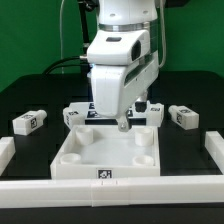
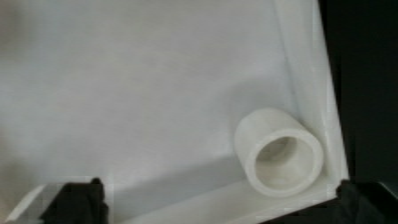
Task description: Assemble one leg
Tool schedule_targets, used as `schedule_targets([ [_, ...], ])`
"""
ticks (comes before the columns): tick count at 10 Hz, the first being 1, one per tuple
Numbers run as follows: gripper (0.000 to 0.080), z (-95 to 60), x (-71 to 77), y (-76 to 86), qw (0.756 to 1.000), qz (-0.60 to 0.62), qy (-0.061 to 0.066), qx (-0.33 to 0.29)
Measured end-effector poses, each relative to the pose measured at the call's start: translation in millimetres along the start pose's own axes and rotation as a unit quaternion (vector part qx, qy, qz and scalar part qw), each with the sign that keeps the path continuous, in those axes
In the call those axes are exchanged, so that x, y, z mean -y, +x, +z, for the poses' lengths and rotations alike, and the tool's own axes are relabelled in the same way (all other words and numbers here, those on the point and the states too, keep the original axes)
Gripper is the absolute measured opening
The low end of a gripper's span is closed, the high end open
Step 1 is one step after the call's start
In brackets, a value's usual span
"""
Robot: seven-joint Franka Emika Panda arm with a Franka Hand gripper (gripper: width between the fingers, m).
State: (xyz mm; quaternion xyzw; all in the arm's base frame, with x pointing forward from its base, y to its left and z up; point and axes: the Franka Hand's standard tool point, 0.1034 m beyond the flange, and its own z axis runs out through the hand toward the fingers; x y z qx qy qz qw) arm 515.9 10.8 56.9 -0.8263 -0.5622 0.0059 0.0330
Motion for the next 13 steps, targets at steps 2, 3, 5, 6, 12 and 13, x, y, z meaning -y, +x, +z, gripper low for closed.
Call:
schedule_targets([
  [2,0.0650,13.9,10.3,-22.6,0.998,-0.065,-0.014,-0.007],
  [3,0.0650,22.4,18.8,-30.7,0.994,-0.100,-0.041,-0.012],
  [5,0.0650,43.5,38.7,-45.1,0.989,-0.131,-0.060,-0.014],
  [6,0.0650,49.9,41.5,-48.2,0.989,-0.132,-0.058,-0.014],
  [12,0.0417,51.3,38.2,-43.5,0.992,-0.114,-0.055,-0.015],
  [13,0.0223,51.4,38.2,-43.7,0.992,-0.113,-0.055,-0.015],
])
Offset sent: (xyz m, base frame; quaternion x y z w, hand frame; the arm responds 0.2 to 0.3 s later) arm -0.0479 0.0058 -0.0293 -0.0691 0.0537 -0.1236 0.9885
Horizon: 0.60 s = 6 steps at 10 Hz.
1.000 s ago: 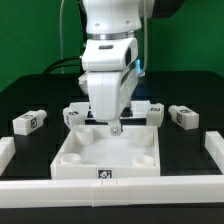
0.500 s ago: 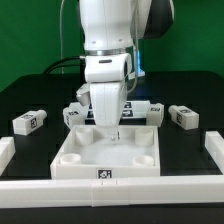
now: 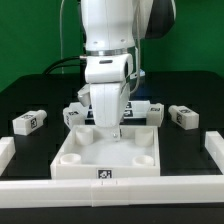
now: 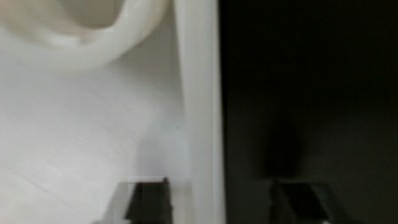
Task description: Assemble one leg
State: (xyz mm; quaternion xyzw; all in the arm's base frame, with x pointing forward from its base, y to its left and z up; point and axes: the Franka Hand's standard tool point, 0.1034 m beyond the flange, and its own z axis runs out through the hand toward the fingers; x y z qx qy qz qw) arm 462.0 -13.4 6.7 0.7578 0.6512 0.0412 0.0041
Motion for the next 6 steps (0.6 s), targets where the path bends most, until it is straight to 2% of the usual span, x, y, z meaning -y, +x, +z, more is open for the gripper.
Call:
schedule_targets([
  [1,0.0089,0.0,0.0,-0.2,1.000,0.000,0.000,0.000],
  [2,0.0054,0.4,0.4,-0.7,1.000,0.002,0.001,0.000],
  [6,0.0054,0.4,0.4,-1.3,1.000,0.002,0.001,0.000],
])
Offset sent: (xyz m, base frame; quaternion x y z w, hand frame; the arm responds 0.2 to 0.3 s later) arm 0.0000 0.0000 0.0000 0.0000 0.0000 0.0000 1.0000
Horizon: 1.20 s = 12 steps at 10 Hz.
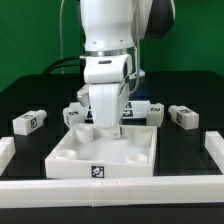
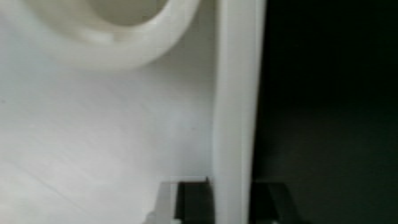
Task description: Assemble one leg
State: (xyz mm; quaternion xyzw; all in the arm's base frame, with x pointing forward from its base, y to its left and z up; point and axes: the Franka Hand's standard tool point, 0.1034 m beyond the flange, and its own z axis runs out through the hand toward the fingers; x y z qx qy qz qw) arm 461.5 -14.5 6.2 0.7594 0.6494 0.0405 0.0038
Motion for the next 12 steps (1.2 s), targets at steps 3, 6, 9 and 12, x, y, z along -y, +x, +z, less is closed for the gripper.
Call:
schedule_targets([
  [3,0.0054,0.2,-0.2,2.2,1.000,-0.002,0.001,0.000],
  [6,0.0054,2.1,-7.7,35.2,0.998,-0.060,0.003,0.001],
  [9,0.0054,4.1,-14.7,64.4,0.998,-0.058,0.006,-0.001],
  [12,0.0054,5.1,-14.0,84.7,0.999,-0.045,0.011,0.000],
])
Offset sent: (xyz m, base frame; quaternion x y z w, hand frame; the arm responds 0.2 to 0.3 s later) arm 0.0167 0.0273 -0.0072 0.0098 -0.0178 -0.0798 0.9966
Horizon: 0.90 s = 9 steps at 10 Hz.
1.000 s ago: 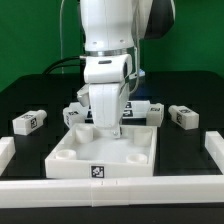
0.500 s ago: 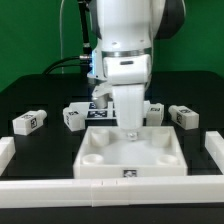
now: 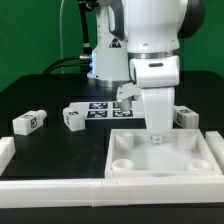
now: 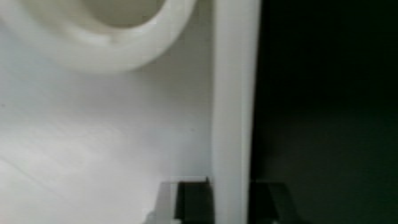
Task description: Assemble one leg
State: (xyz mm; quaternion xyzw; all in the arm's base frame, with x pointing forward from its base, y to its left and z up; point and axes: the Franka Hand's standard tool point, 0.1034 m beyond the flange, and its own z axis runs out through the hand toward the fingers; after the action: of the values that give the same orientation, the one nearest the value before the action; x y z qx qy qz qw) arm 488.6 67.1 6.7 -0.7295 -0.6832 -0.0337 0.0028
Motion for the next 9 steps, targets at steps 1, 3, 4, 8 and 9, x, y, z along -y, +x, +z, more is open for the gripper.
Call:
schedule_targets([
  [1,0.0054,0.1,0.9,3.4,1.000,0.006,0.001,0.001],
  [3,0.0054,0.0,1.4,3.1,1.000,0.011,0.003,0.002],
  [4,0.0078,0.1,1.4,2.9,1.000,0.011,0.003,0.002],
  [8,0.0472,0.6,1.7,1.8,1.000,0.012,0.003,0.002],
  [9,0.0589,0.6,1.7,1.7,1.000,0.013,0.003,0.002],
])
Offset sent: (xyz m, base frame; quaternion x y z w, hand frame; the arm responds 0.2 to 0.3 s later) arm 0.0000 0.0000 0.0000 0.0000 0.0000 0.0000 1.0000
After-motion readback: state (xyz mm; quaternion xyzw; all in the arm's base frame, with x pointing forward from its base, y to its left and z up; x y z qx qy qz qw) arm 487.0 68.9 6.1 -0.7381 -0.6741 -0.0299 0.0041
